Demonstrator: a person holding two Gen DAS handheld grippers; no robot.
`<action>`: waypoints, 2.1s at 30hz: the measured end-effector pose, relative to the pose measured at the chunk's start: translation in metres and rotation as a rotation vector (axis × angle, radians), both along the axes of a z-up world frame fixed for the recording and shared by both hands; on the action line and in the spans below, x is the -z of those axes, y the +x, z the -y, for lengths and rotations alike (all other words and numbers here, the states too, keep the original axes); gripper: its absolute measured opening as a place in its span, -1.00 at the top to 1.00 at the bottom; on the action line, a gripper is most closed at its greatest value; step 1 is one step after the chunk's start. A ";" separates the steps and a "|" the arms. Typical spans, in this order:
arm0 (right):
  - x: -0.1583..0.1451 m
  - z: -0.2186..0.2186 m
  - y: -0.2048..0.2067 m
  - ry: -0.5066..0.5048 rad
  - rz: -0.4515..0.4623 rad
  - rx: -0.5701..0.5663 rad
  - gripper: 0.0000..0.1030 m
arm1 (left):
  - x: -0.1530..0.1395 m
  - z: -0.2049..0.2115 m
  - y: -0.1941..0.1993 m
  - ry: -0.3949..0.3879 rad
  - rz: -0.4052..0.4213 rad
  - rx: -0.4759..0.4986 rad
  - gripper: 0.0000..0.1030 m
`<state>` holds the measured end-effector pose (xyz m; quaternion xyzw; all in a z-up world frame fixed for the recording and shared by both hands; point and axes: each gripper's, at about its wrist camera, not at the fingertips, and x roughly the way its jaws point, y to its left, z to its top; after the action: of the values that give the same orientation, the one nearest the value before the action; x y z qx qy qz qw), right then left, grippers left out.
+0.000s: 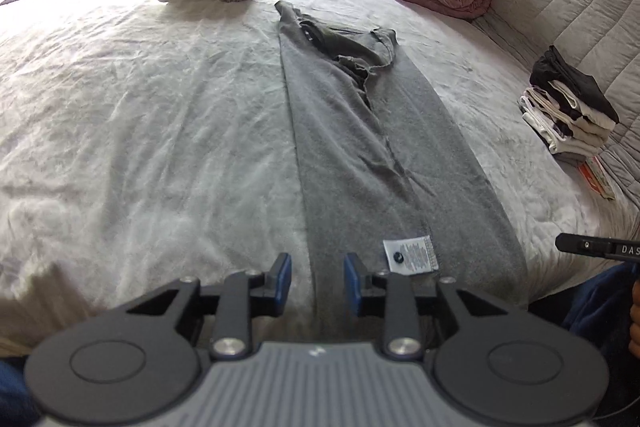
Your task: Fold clothes
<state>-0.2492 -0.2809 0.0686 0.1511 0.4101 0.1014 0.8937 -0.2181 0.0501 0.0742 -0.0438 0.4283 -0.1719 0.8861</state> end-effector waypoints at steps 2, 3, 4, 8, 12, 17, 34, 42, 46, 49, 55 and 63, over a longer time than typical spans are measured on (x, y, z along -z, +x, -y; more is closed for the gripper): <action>-0.008 -0.012 0.027 -0.038 0.019 -0.063 0.55 | -0.005 0.015 0.026 0.010 0.038 0.038 0.32; -0.010 -0.020 0.039 -0.060 0.029 -0.106 0.51 | -0.006 0.023 0.041 0.013 0.054 0.063 0.31; -0.011 -0.031 0.051 -0.084 0.037 -0.148 0.42 | -0.005 0.030 0.054 0.014 0.069 0.079 0.31; -0.006 -0.071 0.095 -0.168 0.046 -0.278 0.37 | 0.008 0.057 0.105 0.015 0.112 0.129 0.31; 0.009 -0.097 0.133 -0.239 0.048 -0.337 0.37 | 0.032 0.081 0.132 0.135 0.161 0.146 0.31; 0.023 -0.104 0.169 -0.317 0.061 -0.369 0.37 | 0.050 0.101 0.143 0.255 0.189 0.199 0.29; 0.023 -0.093 0.229 -0.238 0.056 -0.299 0.33 | 0.054 0.111 0.195 0.249 0.218 0.305 0.16; 0.033 -0.123 0.249 -0.229 0.048 -0.324 0.33 | 0.055 0.112 0.192 0.224 0.223 0.372 0.19; 0.043 -0.135 0.263 -0.302 -0.001 -0.278 0.70 | 0.055 0.110 0.192 0.208 0.214 0.401 0.19; 0.036 -0.128 0.262 -0.267 -0.001 -0.252 0.84 | 0.057 0.112 0.194 0.197 0.220 0.396 0.19; 0.032 -0.118 0.263 -0.197 -0.001 -0.238 0.84 | 0.062 0.115 0.198 0.174 0.230 0.386 0.19; 0.029 -0.105 0.260 -0.101 -0.012 -0.232 0.65 | 0.046 0.110 0.192 0.188 0.242 0.358 0.20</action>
<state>0.0111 -0.1758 0.0391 0.0581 0.4348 0.1822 0.8800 -0.0261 -0.0602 0.0281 0.1365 0.3338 -0.2898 0.8865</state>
